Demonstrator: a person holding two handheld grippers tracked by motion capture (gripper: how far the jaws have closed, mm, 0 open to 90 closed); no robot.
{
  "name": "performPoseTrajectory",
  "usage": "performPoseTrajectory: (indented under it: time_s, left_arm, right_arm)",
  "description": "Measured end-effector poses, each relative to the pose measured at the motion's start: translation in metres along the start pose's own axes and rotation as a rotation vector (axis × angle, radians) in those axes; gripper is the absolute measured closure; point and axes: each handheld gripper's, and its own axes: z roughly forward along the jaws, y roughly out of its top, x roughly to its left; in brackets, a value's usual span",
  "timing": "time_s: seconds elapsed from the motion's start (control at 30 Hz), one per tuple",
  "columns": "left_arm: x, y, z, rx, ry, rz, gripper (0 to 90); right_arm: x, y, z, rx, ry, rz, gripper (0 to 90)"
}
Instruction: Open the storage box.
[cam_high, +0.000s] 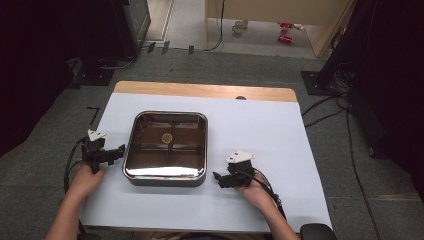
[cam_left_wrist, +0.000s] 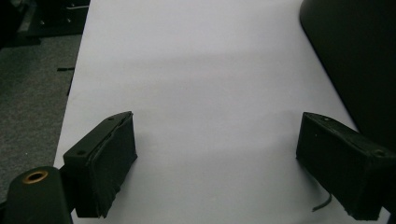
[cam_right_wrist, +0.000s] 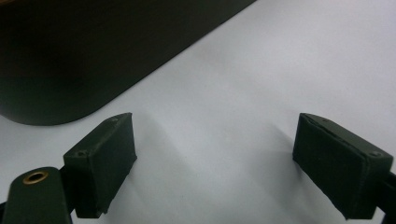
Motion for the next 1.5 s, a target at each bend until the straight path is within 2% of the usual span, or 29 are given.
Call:
performPoseTrajectory:
  time_s: [0.77, 0.93, 1.03, 1.2, 1.23, 1.27, 1.3, 1.37, 1.4, 1.5]
  left_arm:
    - [0.0, 0.0, 0.0, 0.0, 0.0, 0.0, 12.0]
    - [0.0, 0.0, 0.0, 0.001, 0.0, 0.0, 12.0]
    - [0.0, 0.0, 0.0, 0.001, 0.0, 0.0, 12.0]
    - [0.0, 0.0, 0.0, 0.0, -0.001, -0.001, 12.0]
    - [0.0, 0.0, 0.0, 0.001, -0.001, 0.0, 12.0]
    - [0.0, 0.0, 0.0, 0.001, -0.001, 0.0, 12.0]
    - [0.0, 0.0, 0.0, 0.001, -0.001, 0.0, 12.0]
    - [0.0, 0.0, 0.0, 0.002, -0.001, 0.001, 12.0]
    - [0.0, 0.0, 0.0, 0.002, -0.001, 0.001, 12.0]
    - [0.0, 0.0, 0.0, 0.002, -0.001, 0.001, 12.0]
  right_arm:
    - [0.001, 0.0, 0.0, 0.0, -0.004, -0.002, 12.2]
    - [0.003, 0.0, -0.001, -0.007, -0.024, -0.025, 12.2]
    - [0.002, 0.0, 0.0, 0.0, -0.01, 0.011, 12.5]
    - [0.003, 0.003, 0.0, 0.023, -0.022, 0.032, 13.4]
    - [0.003, 0.005, 0.0, 0.033, -0.022, 0.033, 14.1]
    - [0.003, 0.007, -0.001, 0.048, -0.026, 0.043, 19.9]
    - [0.003, 0.007, -0.001, 0.048, -0.026, 0.043, 19.9]
    - [0.001, 0.008, -0.004, 0.048, -0.013, 0.056, 24.5]
    - [-0.001, 0.009, -0.005, 0.042, 0.023, 0.096, 24.7]
    - [-0.002, 0.012, -0.007, 0.049, 0.039, 0.109, 24.7]
